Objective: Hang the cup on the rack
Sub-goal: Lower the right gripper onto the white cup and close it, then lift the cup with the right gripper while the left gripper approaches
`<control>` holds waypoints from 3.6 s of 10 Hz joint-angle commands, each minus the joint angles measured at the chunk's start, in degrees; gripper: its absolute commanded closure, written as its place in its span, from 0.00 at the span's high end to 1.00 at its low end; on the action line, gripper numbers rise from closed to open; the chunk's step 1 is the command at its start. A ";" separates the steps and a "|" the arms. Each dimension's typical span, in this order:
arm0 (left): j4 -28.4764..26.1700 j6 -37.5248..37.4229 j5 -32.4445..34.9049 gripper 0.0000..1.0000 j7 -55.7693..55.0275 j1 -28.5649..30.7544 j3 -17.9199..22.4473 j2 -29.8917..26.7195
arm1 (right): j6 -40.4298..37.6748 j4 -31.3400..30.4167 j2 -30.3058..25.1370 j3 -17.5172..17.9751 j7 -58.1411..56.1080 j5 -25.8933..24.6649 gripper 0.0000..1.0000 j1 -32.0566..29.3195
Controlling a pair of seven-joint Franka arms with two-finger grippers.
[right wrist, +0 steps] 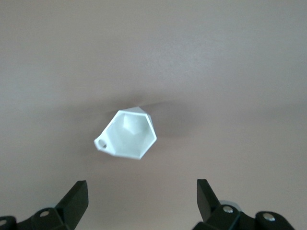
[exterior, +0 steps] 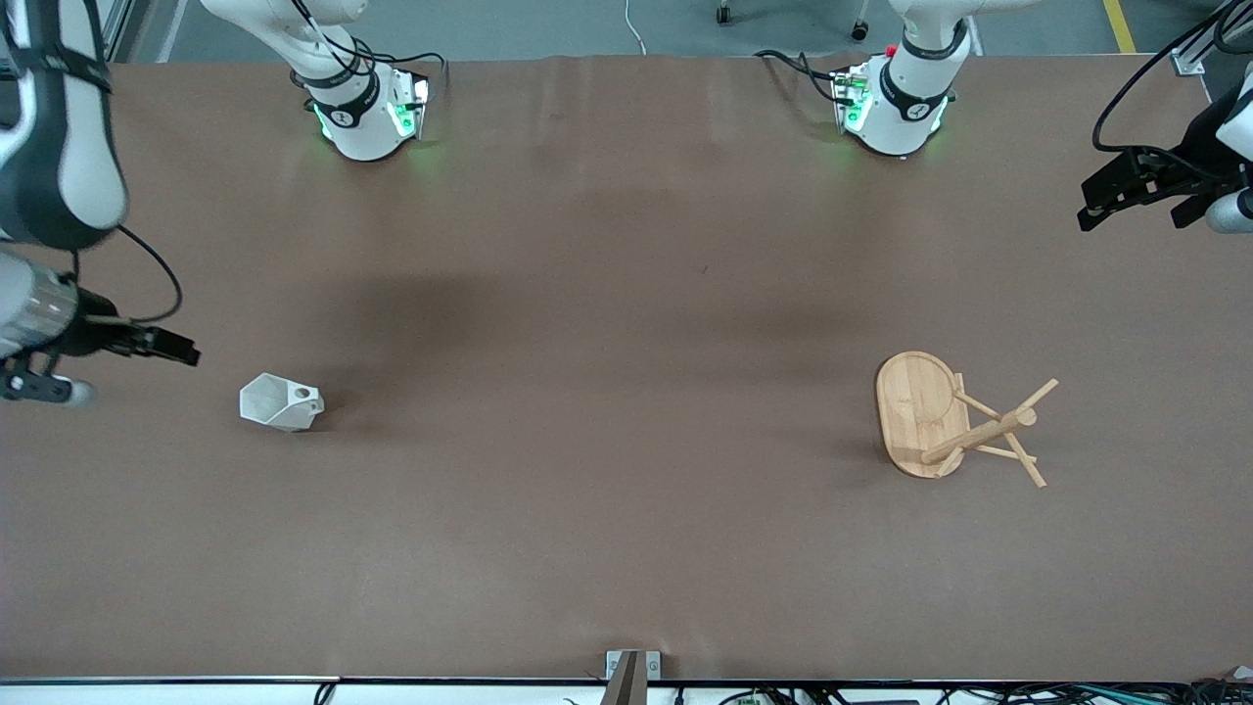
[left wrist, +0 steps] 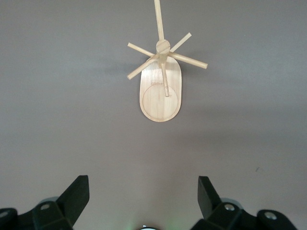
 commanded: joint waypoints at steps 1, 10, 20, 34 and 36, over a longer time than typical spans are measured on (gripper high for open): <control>-0.13 -0.90 -0.73 1.00 0.78 0.19 -0.02 1.33 | 9.00 -5.19 3.02 0.18 -4.29 -0.14 1.00 -1.40; -0.13 -0.90 -2.04 1.00 0.78 1.16 -0.02 1.51 | 26.63 -11.63 11.12 1.85 -5.53 0.04 0.53 -1.49; -0.22 -0.90 -1.96 1.00 0.78 0.98 -0.11 1.51 | -8.56 10.22 8.66 6.92 -4.40 0.38 0.02 1.58; -2.76 10.40 -13.27 1.00 2.44 -19.13 -7.84 5.11 | -9.23 13.25 7.08 23.11 -1.32 61.61 0.01 14.24; -3.30 14.12 -15.14 1.00 11.28 -21.51 -8.28 5.46 | -9.41 12.99 7.08 24.87 -1.14 63.75 0.01 14.59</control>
